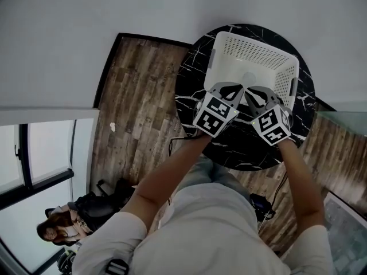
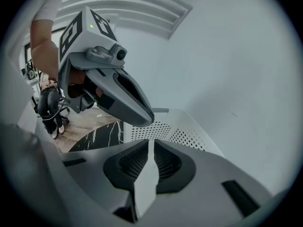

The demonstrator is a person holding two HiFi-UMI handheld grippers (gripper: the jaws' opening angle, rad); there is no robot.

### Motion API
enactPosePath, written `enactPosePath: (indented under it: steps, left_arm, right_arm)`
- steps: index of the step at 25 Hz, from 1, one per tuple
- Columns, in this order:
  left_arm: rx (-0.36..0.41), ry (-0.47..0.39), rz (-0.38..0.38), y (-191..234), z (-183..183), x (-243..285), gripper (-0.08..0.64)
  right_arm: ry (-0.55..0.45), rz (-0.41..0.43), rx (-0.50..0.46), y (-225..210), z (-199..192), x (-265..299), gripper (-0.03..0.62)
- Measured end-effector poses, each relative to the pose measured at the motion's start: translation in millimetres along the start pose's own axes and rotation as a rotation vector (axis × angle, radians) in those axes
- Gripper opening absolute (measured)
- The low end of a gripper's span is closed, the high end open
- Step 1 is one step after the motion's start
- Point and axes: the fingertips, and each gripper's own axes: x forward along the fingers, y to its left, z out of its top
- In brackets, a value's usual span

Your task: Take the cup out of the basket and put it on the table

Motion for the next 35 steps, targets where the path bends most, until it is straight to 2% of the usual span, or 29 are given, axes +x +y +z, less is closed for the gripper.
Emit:
enactPosePath:
  steps: [13, 22, 35]
  left_arm:
    - [-0.004, 0.054, -0.007, 18, -4, 31, -0.002]
    - [-0.026, 0.052, -0.009, 25, 0, 39, -0.002]
    - [-0.043, 0.068, -0.003, 33, 1, 48, -0.002]
  right_arm:
    - [0.135, 0.059, -0.082, -16, -34, 42, 0.038]
    - [0.222, 0.208, -0.085, -3, -52, 58, 0.041]
    - [0.291, 0.216, -0.160, -21, -60, 70, 0.040]
